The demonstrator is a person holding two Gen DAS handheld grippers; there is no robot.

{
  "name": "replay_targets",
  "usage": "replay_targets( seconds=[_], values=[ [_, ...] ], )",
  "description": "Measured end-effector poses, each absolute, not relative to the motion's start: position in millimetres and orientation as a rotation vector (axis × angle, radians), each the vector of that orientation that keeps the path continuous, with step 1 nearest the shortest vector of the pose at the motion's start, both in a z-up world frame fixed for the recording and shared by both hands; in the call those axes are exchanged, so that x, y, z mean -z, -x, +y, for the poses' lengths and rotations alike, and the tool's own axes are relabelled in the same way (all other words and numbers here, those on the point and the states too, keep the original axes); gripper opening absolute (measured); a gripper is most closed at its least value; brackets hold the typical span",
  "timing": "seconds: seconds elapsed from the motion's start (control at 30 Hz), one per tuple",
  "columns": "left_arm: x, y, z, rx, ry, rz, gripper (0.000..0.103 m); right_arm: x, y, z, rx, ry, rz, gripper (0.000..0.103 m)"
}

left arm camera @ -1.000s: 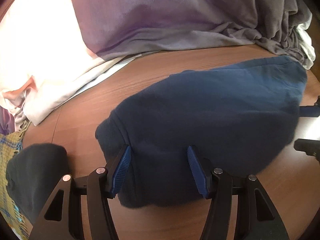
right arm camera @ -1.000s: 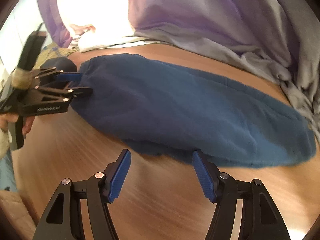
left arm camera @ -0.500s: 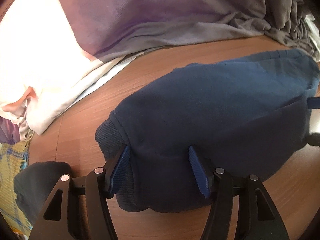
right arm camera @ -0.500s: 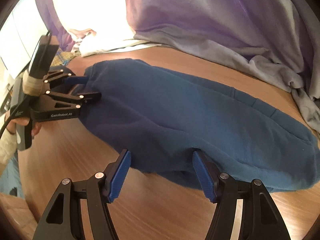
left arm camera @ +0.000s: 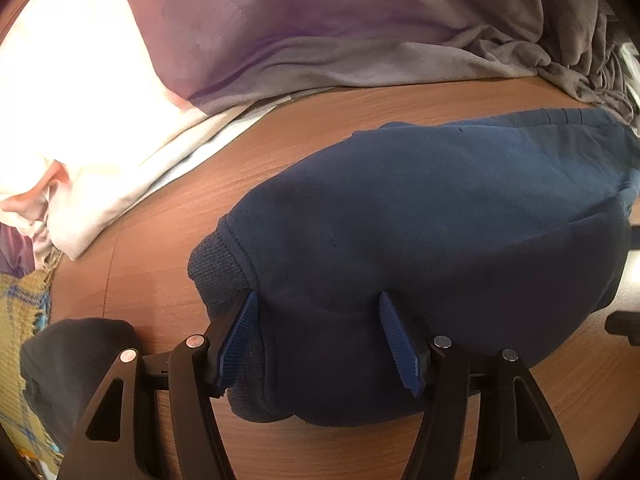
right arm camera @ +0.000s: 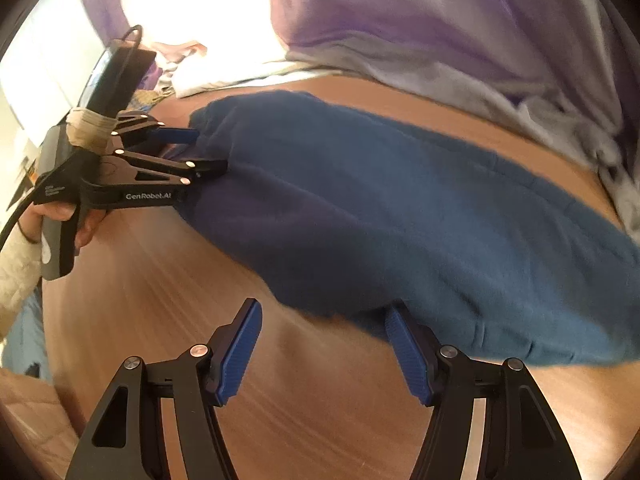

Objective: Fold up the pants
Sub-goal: 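Close the right gripper on the pants middle while the left gripper holds the waistband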

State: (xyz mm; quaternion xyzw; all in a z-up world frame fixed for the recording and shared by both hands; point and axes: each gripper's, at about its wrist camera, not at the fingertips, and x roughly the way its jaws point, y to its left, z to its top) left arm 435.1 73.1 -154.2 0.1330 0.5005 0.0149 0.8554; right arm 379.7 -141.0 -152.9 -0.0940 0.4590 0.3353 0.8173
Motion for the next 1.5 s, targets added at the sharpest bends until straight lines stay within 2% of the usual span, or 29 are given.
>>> replay_targets(
  seconds=[0.17, 0.67, 1.07, 1.2, 1.37, 1.5],
  values=[
    [155.4, -437.5, 80.6, -0.027, -0.223, 1.067, 0.063, 142.5, -395.1, -133.9, -0.744, 0.197, 0.925, 0.065],
    [156.4, -434.5, 69.8, -0.043, -0.314, 1.042, 0.064, 156.0, -386.6, -134.4, -0.735, 0.218, 1.012, 0.065],
    [155.1, -437.3, 83.7, -0.014, -0.197, 1.082, 0.065, 150.4, -393.8, -118.4, -0.801, 0.190, 0.966, 0.064],
    [153.2, -435.6, 79.9, -0.007, -0.253, 1.090, 0.065, 153.7, -388.9, -116.8, -0.810, 0.228, 0.978, 0.051],
    [147.5, -430.9, 80.0, -0.012, -0.328, 1.102, 0.065, 157.2, -386.2, -114.3, -0.805, 0.280, 0.956, 0.045],
    [151.8, -427.0, 79.0, -0.024, -0.378, 1.103, 0.066, 156.2, -385.5, -113.9, -0.808, 0.278, 0.951, 0.033]
  ],
)
